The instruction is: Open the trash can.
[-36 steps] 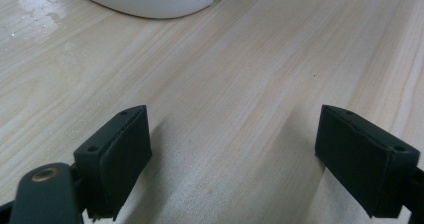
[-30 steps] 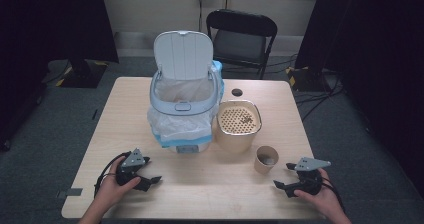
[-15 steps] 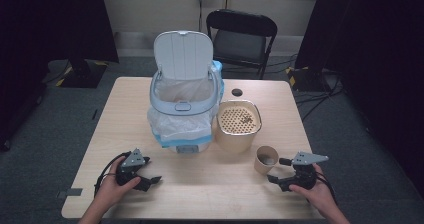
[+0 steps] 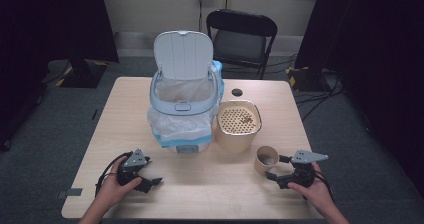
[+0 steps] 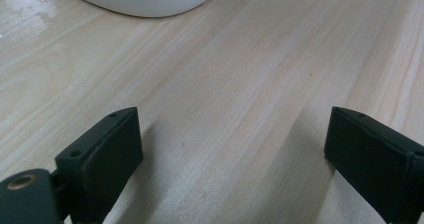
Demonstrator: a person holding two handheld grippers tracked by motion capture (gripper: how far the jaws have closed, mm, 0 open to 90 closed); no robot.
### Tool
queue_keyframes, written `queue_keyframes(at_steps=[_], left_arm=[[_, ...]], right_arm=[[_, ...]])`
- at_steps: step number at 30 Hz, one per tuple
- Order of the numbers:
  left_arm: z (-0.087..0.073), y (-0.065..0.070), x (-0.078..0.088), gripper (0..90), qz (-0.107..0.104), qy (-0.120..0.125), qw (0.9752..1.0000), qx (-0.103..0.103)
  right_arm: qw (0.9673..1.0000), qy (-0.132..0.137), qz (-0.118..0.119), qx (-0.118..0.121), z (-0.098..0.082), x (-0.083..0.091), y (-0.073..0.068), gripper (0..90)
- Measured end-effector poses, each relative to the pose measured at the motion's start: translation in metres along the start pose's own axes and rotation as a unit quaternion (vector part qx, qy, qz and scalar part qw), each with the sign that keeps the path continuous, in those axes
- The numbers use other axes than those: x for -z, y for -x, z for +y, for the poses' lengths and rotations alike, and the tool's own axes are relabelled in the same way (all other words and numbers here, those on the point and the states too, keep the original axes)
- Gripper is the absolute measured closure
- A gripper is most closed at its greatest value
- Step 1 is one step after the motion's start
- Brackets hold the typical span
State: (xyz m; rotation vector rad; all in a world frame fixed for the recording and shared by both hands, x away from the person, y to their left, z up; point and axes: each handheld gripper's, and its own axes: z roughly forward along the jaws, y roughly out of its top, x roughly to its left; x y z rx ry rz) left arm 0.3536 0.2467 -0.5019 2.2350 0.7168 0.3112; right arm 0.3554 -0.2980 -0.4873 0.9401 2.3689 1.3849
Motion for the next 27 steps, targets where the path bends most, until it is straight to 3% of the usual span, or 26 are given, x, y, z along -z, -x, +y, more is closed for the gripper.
queue_keyframes(at_steps=[6,19,27], left_arm=[[0.000,0.000,0.000,7.7,0.000,0.000,1.0000,0.000],[0.000,0.000,0.000,7.7,0.001,0.000,1.0000,0.000],[0.000,0.000,0.000,7.6,0.000,0.000,1.0000,0.001]], right_arm=[[0.9999,0.015,0.005,0.002,0.005,-0.006,0.001,13.9],[0.9987,0.043,0.021,-0.018,0.004,-0.019,0.007,14.0],[0.9982,0.054,0.024,-0.011,0.005,-0.020,0.007,14.4]])
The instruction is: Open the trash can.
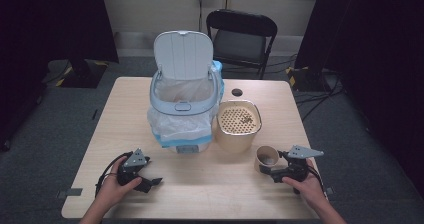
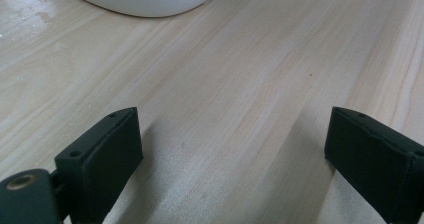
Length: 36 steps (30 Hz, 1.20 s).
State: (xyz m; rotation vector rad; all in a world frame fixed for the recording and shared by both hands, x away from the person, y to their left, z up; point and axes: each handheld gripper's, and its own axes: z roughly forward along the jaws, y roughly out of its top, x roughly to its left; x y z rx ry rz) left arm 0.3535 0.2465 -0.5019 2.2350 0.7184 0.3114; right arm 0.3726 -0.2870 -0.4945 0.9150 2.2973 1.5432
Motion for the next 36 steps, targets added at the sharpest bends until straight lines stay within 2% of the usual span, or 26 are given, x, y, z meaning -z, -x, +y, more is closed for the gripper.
queue_keyframes(at_steps=[9,17,20,25,30,36], left_arm=[[0.000,0.000,0.000,7.6,0.000,0.000,1.0000,0.000],[0.000,0.000,0.000,7.6,0.000,0.000,1.0000,0.000],[0.000,0.000,0.000,7.6,0.000,0.000,1.0000,0.000],[0.000,0.000,0.000,7.6,0.000,0.000,1.0000,0.000],[0.000,0.000,0.000,7.6,0.000,0.000,1.0000,0.000],[0.000,0.000,0.000,7.6,0.000,0.000,1.0000,0.000]], right_arm=[[0.9999,0.010,0.002,0.006,0.004,-0.005,0.000,14.5],[0.9996,0.019,0.015,0.012,0.005,-0.011,-0.001,15.7],[0.9995,0.022,0.019,0.010,0.005,-0.011,-0.001,20.4],[0.9995,0.026,0.012,0.015,0.005,-0.009,0.000,25.0],[0.9995,0.011,-0.006,0.029,0.007,-0.003,0.000,25.4],[0.9993,0.000,-0.019,0.032,0.016,0.000,0.004,25.6]])
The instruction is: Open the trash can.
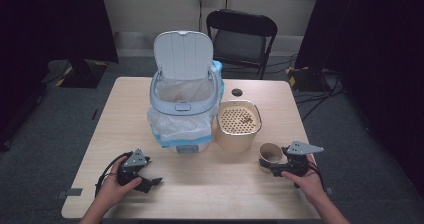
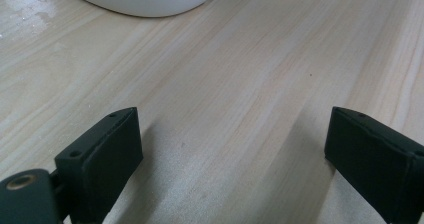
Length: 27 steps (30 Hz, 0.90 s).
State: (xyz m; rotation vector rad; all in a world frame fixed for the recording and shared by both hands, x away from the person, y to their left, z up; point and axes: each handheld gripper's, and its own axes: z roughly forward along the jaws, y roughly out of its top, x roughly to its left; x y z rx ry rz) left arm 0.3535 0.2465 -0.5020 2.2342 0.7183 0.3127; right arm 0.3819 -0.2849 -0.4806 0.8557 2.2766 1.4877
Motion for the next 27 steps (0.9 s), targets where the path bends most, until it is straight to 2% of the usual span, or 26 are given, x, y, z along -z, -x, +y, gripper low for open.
queue_keyframes(at_steps=[9,12,17,23,26,27], left_arm=[[0.000,0.001,-0.001,5.9,-0.002,-0.002,1.0000,0.001],[0.000,0.001,-0.001,5.9,-0.002,-0.002,1.0000,0.001],[0.000,0.001,-0.001,5.8,-0.002,-0.002,1.0000,0.000],[0.000,0.001,-0.002,4.6,-0.005,-0.002,1.0000,-0.001],[0.002,0.001,-0.002,1.9,-0.008,-0.010,0.9999,-0.009],[0.001,0.002,-0.003,1.1,-0.010,-0.006,0.9999,-0.003]], right_arm=[[0.9999,-0.002,-0.016,0.001,0.022,0.003,0.019,25.8],[0.9995,-0.011,-0.028,0.010,0.029,0.005,0.027,26.1],[0.9989,-0.013,-0.045,0.010,0.042,0.010,0.042,26.2],[0.9985,-0.017,-0.049,0.015,0.053,0.011,0.051,26.3],[0.9984,-0.016,-0.051,0.018,0.061,0.012,0.054,26.3],[0.9984,-0.014,-0.052,0.019,0.064,0.011,0.056,26.3]])
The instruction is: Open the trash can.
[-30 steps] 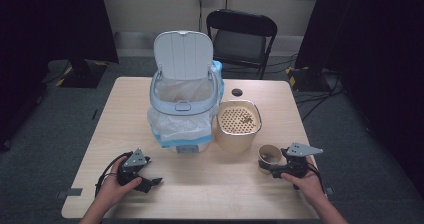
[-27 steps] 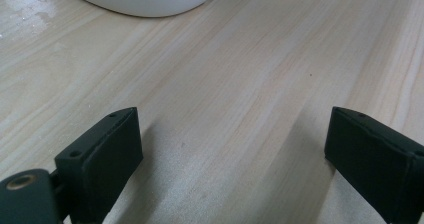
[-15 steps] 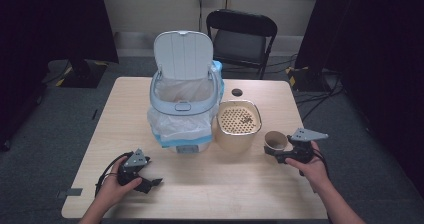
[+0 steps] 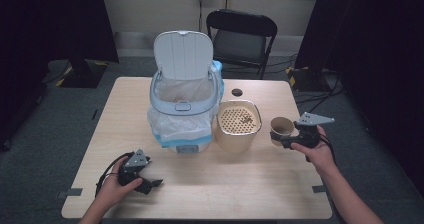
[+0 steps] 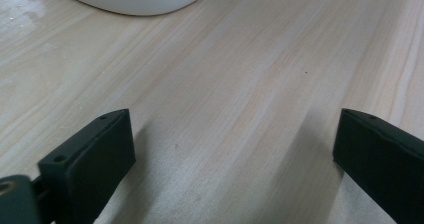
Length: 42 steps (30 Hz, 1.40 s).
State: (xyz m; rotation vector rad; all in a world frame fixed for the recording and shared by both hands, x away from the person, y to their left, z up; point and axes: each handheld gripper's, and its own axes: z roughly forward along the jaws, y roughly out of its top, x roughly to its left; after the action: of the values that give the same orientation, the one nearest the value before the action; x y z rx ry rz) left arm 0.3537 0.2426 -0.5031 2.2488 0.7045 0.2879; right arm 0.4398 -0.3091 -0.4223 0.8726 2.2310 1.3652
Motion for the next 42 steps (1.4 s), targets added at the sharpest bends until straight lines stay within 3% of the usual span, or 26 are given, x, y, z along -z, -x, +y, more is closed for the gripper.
queue_keyframes(at_steps=[17,33,42], left_arm=[[0.000,0.000,-0.001,0.0,-0.001,0.000,1.0000,0.000],[0.000,0.001,-0.001,0.0,-0.001,0.000,1.0000,0.001],[0.000,0.001,-0.001,0.0,-0.001,0.000,1.0000,0.001]], right_arm=[[0.9999,0.004,-0.010,0.011,0.047,-0.013,0.019,26.4],[0.9974,0.003,-0.032,0.065,0.086,-0.027,0.033,26.6],[0.9964,0.020,-0.023,0.078,0.097,-0.039,0.042,26.6]])
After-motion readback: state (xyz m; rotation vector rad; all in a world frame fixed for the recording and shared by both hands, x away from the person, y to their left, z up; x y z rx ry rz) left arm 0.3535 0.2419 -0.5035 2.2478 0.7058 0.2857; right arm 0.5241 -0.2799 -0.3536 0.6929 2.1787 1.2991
